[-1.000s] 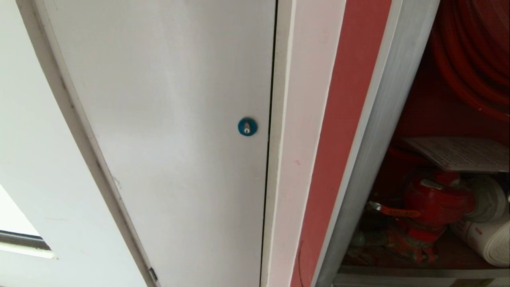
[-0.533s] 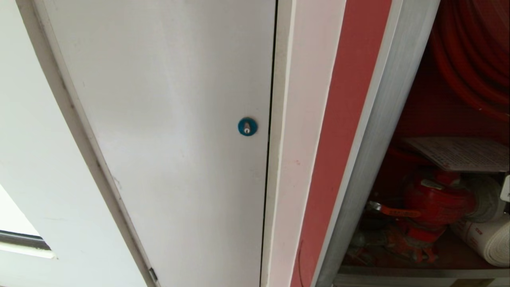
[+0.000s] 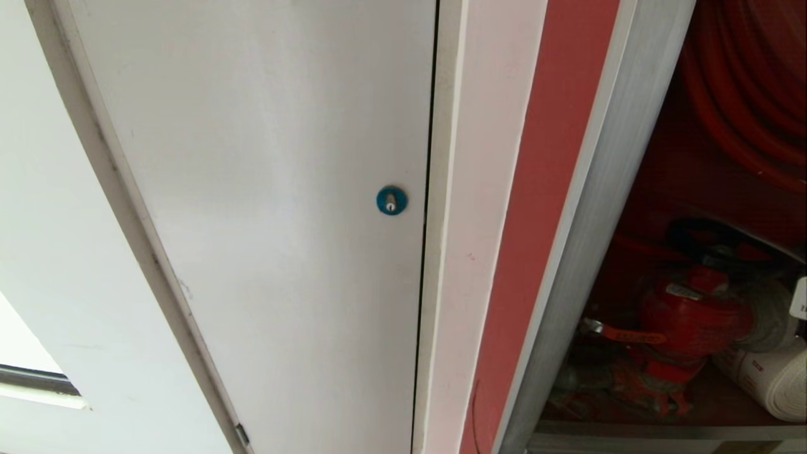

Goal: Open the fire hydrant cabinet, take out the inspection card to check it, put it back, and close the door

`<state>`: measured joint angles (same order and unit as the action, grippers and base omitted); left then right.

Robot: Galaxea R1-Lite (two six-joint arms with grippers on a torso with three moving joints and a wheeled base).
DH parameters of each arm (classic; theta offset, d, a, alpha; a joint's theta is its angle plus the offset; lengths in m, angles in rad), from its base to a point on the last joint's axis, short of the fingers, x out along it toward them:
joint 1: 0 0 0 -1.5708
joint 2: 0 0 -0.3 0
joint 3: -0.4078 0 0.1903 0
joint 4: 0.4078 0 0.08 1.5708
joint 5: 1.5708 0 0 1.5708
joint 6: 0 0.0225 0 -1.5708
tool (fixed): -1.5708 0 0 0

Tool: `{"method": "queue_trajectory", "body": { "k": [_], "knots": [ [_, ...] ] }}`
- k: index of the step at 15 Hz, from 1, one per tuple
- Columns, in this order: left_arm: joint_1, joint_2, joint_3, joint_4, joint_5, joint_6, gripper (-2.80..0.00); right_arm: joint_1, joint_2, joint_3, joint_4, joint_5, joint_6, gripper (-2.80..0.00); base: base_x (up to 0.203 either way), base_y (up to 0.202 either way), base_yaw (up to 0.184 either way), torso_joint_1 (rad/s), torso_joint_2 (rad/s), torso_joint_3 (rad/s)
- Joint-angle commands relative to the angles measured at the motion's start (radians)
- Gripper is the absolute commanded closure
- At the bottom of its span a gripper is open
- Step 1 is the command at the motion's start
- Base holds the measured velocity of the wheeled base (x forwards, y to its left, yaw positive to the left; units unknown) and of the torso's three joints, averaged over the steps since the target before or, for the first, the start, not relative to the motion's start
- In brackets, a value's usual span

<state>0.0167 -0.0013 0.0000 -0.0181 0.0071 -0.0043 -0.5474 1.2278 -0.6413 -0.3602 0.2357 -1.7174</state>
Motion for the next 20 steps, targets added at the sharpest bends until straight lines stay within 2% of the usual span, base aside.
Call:
{"method": "queue_trajectory", "body": {
  "k": [1, 8, 10, 15, 20],
  "knots": [
    [0.000, 0.001, 0.006, 0.000, 0.001, 0.000, 0.00, 0.000, -0.034, 0.009, 0.002, 0.001, -0.010, 0.00, 0.000, 0.000, 0.000, 0.000, 0.00, 0.000],
    [0.000, 0.001, 0.006, 0.000, 0.001, 0.000, 0.00, -0.002, -0.179, 0.063, 0.010, 0.000, -0.008, 0.00, 0.000, 0.000, 0.000, 0.000, 0.00, 0.000],
    [0.000, 0.001, 0.006, 0.000, 0.001, 0.000, 0.00, -0.006, -0.279, 0.076, 0.046, -0.001, -0.006, 0.00, 0.000, 0.000, 0.000, 0.000, 0.00, 0.000],
    [0.000, 0.001, 0.006, 0.000, 0.001, 0.000, 0.00, -0.025, -0.557, -0.019, 0.453, -0.006, -0.007, 0.00, 0.000, 0.000, 0.000, 0.000, 0.00, 0.000],
    [0.000, 0.001, 0.006, 0.000, 0.001, 0.000, 0.00, -0.024, -0.716, -0.112, 0.631, -0.080, -0.049, 0.00, 0.000, 0.000, 0.000, 0.000, 0.00, 0.000]
  ]
}}
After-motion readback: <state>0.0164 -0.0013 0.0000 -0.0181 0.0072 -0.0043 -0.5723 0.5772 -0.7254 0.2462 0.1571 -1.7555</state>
